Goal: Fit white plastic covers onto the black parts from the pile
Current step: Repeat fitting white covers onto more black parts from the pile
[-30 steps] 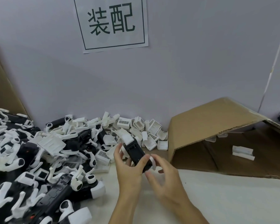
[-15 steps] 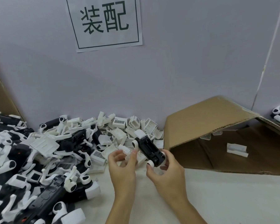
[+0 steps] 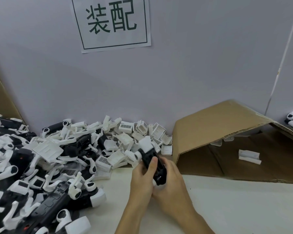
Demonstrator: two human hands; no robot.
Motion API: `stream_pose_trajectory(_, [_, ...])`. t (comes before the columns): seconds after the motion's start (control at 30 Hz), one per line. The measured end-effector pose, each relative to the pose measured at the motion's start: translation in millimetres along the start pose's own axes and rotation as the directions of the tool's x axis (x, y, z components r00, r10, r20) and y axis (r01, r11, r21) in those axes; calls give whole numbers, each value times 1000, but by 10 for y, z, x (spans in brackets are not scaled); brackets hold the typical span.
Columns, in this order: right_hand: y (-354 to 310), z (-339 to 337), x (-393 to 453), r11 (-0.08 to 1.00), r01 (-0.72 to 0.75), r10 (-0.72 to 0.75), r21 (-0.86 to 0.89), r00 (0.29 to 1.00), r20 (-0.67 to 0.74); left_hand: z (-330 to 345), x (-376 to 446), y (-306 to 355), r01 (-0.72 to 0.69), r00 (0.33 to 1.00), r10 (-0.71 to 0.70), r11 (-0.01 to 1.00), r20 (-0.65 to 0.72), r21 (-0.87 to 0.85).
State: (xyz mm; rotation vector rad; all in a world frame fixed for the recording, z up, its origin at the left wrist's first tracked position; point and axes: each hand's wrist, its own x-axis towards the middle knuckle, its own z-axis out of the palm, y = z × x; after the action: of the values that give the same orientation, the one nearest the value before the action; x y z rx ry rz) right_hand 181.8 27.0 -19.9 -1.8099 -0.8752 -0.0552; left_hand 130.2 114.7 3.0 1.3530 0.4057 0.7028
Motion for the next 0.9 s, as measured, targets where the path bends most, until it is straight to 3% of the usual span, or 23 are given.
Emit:
stream_pose_trajectory(0.4, [-2, 11, 21, 986, -63, 65, 157, 998, -7, 1, -6, 39, -46, 999, 45, 998, -11, -44])
stream_pose_trajectory(0.73, [3, -25, 15, 992, -36, 49, 124, 994, -98, 42, -54, 57, -81, 995, 81, 997, 53, -11])
stream_pose_trajectory(0.9, [10, -24, 35, 976, -49, 38, 210, 998, 56, 14, -40, 39, -103, 994, 101, 994, 39, 42])
